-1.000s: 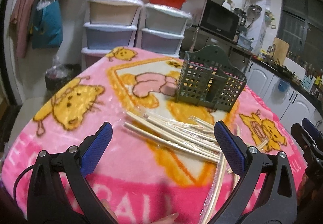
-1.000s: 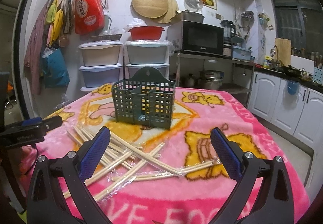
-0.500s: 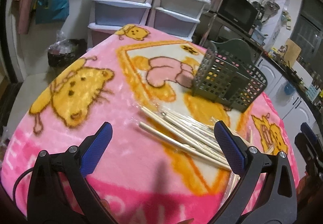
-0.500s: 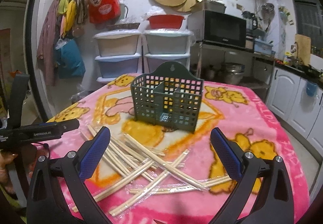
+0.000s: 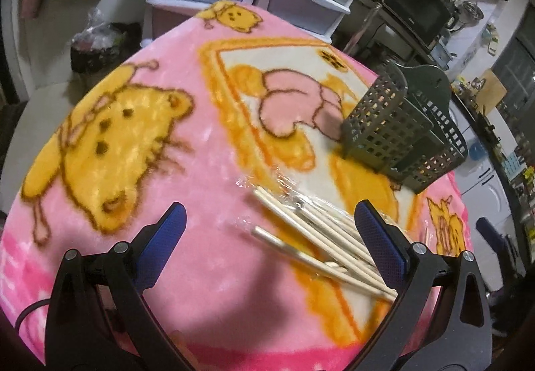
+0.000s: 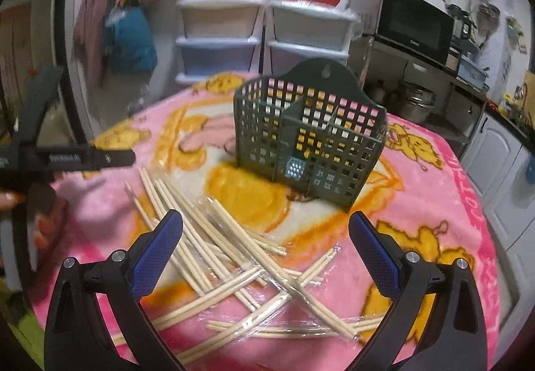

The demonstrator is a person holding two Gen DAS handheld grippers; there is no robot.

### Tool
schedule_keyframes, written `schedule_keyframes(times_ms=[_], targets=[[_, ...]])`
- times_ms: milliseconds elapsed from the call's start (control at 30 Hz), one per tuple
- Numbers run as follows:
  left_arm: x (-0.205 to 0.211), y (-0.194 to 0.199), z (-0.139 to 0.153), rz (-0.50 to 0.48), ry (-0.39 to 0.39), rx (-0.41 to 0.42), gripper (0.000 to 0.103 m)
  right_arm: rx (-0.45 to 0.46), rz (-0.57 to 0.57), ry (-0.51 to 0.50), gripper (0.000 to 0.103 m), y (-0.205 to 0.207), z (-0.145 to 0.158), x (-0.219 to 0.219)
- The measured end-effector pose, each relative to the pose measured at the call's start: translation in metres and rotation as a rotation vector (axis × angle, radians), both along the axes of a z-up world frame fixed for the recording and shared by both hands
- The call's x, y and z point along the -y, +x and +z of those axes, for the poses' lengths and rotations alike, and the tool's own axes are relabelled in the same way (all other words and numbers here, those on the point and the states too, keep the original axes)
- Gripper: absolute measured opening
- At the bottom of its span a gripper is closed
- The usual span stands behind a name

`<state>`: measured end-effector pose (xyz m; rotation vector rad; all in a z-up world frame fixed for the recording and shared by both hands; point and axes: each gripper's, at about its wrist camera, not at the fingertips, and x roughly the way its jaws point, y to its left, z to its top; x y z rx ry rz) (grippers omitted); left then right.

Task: Organize utensils
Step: 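Grasp a wrapped wooden chopstick with the right tool while the left tool grasps another, then lift both held chopsticks and lower them upright into the green utensil holder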

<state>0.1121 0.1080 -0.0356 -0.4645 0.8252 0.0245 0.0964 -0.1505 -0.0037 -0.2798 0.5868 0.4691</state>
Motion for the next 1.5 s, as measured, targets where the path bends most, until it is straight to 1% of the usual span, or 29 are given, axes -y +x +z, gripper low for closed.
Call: schedule_keyframes(times_ms=[67,100,167,200,267,333,400,467,533,567,633,667,833,867,900,967,1000,1033,1100,1167,1267,1500], targets=[[-0.003,0.007,-0.003,-0.001,0.003,-0.018,0.092,-0.034,0.031,-0.026,0.096,0.006,-0.005,-0.008],[-0.004,0.01,-0.005,-0.003,0.002,-0.025,0.09,-0.051,0.043,-0.044,0.096,0.01,-0.009,-0.012],[-0.007,0.015,-0.009,-0.012,-0.021,-0.04,0.083,-0.065,0.059,-0.064,0.095,0.015,-0.013,-0.018],[-0.008,0.017,-0.011,-0.013,-0.031,-0.047,0.077,-0.074,0.07,-0.071,0.095,0.017,-0.015,-0.021],[-0.009,0.023,-0.017,-0.023,-0.053,-0.069,0.071,-0.096,0.096,-0.082,0.087,0.022,-0.019,-0.028],[-0.011,0.026,-0.022,-0.023,-0.073,-0.085,0.059,-0.126,0.114,-0.088,0.084,0.028,-0.023,-0.034],[-0.013,0.03,-0.026,-0.018,-0.093,-0.093,0.056,-0.156,0.126,-0.093,0.081,0.035,-0.026,-0.039],[-0.014,0.032,-0.026,-0.019,-0.09,-0.094,0.055,-0.175,0.144,-0.098,0.074,0.041,-0.029,-0.044],[-0.015,0.035,-0.027,-0.02,-0.095,-0.093,0.048,-0.183,0.151,-0.106,0.068,0.045,-0.031,-0.048],[-0.015,0.037,-0.027,-0.022,-0.104,-0.093,0.046,-0.191,0.158,-0.107,0.066,0.048,-0.033,-0.049],[-0.016,0.04,-0.027,-0.027,-0.111,-0.093,0.035,-0.207,0.17,-0.107,0.063,0.052,-0.035,-0.053],[-0.015,0.042,-0.027,-0.032,-0.111,-0.094,0.033,-0.211,0.175,-0.109,0.059,0.053,-0.036,-0.055],[-0.015,0.047,-0.028,-0.035,-0.115,-0.093,0.01,-0.229,0.211,-0.146,0.051,0.06,-0.043,-0.065],[-0.015,0.048,-0.026,-0.038,-0.114,-0.088,0.008,-0.232,0.219,-0.155,0.048,0.061,-0.045,-0.067],[-0.014,0.049,-0.025,-0.044,-0.108,-0.083,0.006,-0.235,0.225,-0.163,0.047,0.061,-0.046,-0.068],[-0.013,0.05,-0.021,-0.055,-0.1,-0.069,0.004,-0.244,0.239,-0.173,0.037,0.063,-0.048,-0.069],[-0.013,0.05,-0.019,-0.06,-0.101,-0.061,0.003,-0.251,0.239,-0.171,0.035,0.065,-0.048,-0.07],[-0.013,0.05,-0.016,-0.064,-0.101,-0.054,0.003,-0.263,0.243,-0.167,0.026,0.067,-0.049,-0.069],[-0.013,0.05,-0.008,-0.068,-0.09,-0.032,0.002,-0.265,0.245,-0.162,0.021,0.069,-0.048,-0.068],[-0.012,0.049,0.002,-0.078,-0.089,-0.004,0.002,-0.266,0.254,-0.141,0.014,0.07,-0.044,-0.064],[-0.008,0.049,0.018,-0.095,-0.078,0.036,0.002,-0.25,0.247,-0.108,0.011,0.071,-0.035,-0.058],[0.009,0.05,0.061,-0.147,-0.055,0.136,0.001,-0.205,0.212,-0.026,0.008,0.072,-0.008,-0.036]])
